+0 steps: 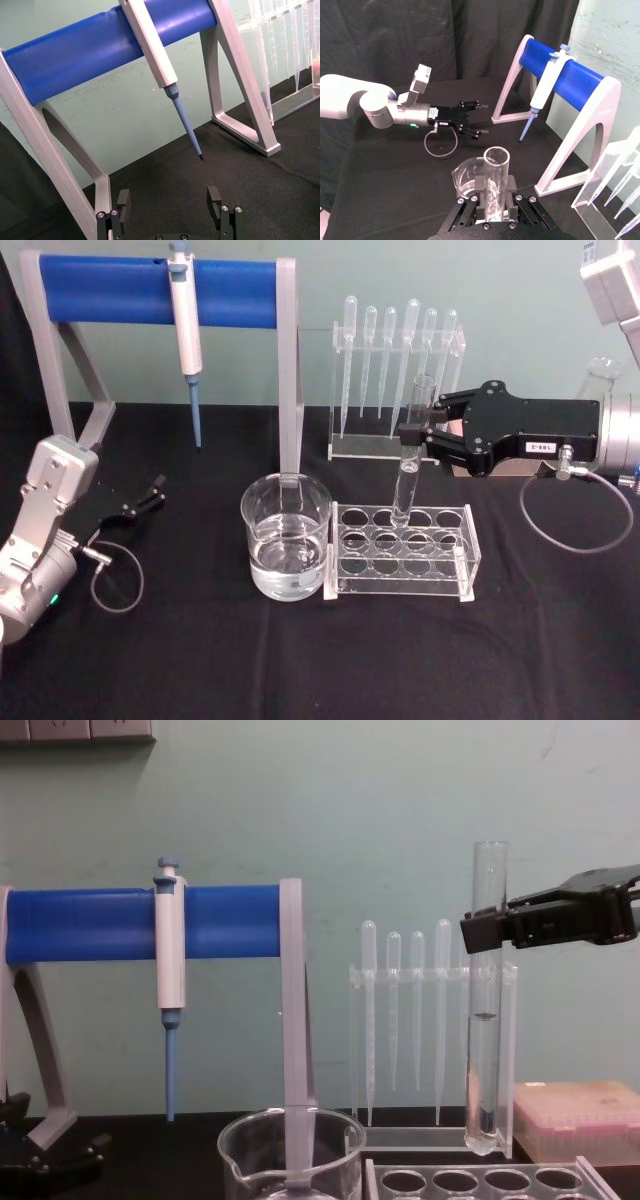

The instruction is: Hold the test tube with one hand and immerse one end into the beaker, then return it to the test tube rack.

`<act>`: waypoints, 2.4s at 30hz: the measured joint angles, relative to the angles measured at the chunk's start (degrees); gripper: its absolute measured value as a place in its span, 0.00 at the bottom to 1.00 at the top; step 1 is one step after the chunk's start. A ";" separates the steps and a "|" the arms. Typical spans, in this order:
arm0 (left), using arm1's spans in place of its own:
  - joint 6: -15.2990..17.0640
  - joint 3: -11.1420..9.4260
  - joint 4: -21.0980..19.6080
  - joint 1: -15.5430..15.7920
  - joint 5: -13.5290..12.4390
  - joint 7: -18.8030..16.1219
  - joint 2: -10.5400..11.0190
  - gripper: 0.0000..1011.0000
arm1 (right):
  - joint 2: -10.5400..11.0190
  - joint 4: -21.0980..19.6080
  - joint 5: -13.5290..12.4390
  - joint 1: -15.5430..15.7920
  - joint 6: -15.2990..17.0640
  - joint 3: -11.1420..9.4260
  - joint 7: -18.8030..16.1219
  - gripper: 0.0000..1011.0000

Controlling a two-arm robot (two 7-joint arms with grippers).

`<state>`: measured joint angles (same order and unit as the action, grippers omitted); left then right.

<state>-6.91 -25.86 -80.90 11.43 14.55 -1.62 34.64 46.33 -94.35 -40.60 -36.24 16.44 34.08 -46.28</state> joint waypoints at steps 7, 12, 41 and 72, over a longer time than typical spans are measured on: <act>0.00 0.00 0.00 0.00 0.00 0.00 0.00 0.99 | 0.00 0.00 0.00 0.00 0.00 0.00 0.00 0.24; 0.00 0.00 0.00 0.00 0.00 0.00 0.00 0.99 | 0.00 0.00 0.00 0.00 0.00 0.00 0.00 0.24; 0.00 0.00 0.00 0.00 0.00 0.00 0.00 0.99 | 0.00 0.00 0.00 0.00 0.00 0.00 0.00 0.24; 0.00 0.00 0.00 0.00 0.00 0.00 0.00 0.99 | -7.11 4.28 1.66 -7.23 -1.23 4.76 1.51 0.24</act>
<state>-6.91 -25.86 -80.90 11.43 14.55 -1.62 34.65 39.22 -90.07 -38.93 -43.47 15.21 38.84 -44.77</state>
